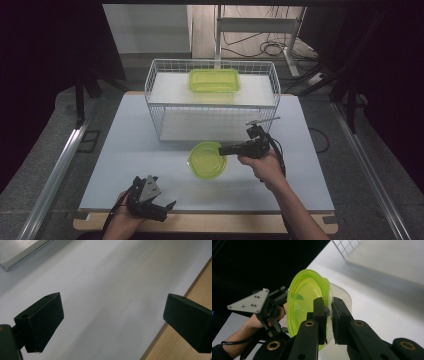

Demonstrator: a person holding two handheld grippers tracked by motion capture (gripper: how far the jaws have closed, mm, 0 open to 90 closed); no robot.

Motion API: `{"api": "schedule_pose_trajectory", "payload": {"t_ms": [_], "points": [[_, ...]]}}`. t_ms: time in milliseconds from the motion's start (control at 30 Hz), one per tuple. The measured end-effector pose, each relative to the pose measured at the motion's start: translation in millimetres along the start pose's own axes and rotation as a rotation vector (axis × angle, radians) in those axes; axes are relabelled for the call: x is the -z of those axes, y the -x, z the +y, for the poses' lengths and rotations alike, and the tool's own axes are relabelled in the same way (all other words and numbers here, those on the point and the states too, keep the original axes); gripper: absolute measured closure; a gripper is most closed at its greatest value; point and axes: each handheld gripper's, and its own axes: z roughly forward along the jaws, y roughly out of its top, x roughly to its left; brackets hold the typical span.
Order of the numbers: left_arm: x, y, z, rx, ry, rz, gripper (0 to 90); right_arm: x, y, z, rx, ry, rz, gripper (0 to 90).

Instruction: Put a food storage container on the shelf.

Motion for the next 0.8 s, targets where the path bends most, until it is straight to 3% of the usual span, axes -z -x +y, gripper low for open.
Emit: {"api": "schedule_pose_trajectory", "payload": {"t_ms": [533,800], "points": [[0.1,-0.8,-0.3,-0.001,0.001,0.003,3.0,35.2,-25.2,45.4,0.053,0.119,-0.008,82.8],[5.0,-6.5,0.5,0.075,0.061,-0.029,2.2,53.5,-36.0,74.9,0.072,0.176,-0.021,82.9]]}}
